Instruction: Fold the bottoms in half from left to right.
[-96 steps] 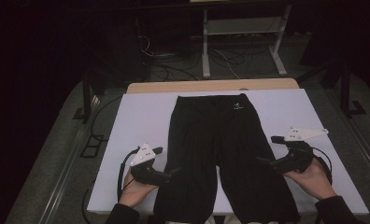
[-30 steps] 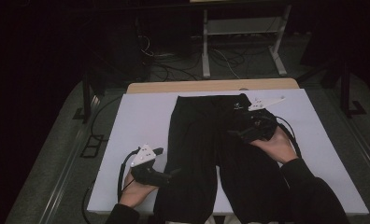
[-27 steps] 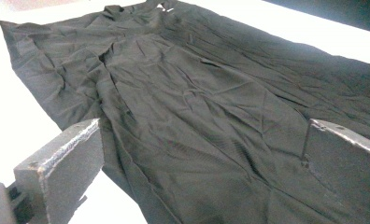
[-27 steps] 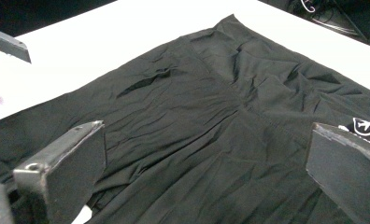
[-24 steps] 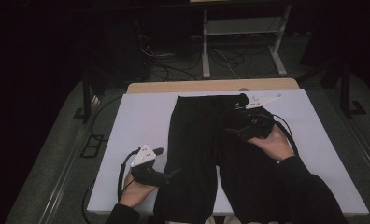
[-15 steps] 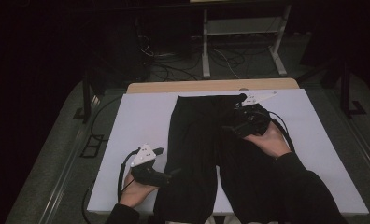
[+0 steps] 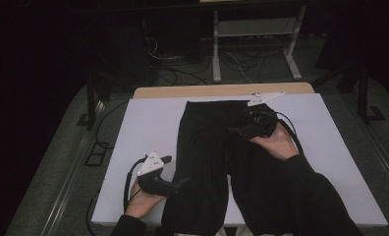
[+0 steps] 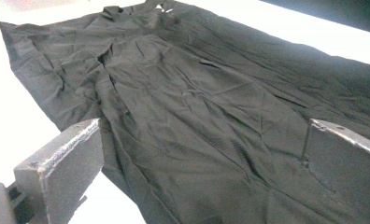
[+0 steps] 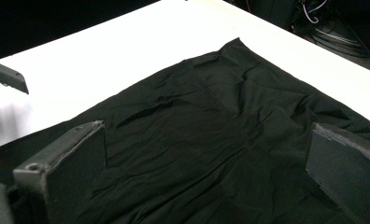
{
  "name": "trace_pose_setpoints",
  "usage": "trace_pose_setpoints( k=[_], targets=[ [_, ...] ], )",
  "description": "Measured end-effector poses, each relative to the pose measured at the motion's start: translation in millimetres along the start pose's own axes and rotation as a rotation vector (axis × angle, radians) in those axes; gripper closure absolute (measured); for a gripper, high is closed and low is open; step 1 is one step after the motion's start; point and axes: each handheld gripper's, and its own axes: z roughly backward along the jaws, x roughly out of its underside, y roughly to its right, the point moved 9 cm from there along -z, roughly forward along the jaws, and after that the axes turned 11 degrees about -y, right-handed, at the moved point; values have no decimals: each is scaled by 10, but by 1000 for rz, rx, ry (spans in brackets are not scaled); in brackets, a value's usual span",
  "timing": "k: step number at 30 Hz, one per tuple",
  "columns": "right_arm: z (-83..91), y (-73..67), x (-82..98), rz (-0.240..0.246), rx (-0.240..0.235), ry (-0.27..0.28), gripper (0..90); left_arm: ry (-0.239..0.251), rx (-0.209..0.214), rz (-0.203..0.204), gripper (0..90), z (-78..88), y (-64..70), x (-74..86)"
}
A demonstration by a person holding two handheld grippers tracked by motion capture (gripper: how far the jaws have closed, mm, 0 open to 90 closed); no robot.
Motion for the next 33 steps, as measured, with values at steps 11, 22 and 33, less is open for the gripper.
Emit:
trace_pose_setpoints(
  k=[11, 22, 33],
  targets=[
    [-106, 3, -120, 0, -2, -7, 0, 1, -1, 1, 0, 4, 2, 0],
    [-229, -18, -241, -2, -6, -15, 0, 9, 4, 7, 0, 19, 15, -4],
    [-356, -45, -384, 0, -6, -17, 0, 19, 10, 9, 0, 34, 26, -13]
  ],
)
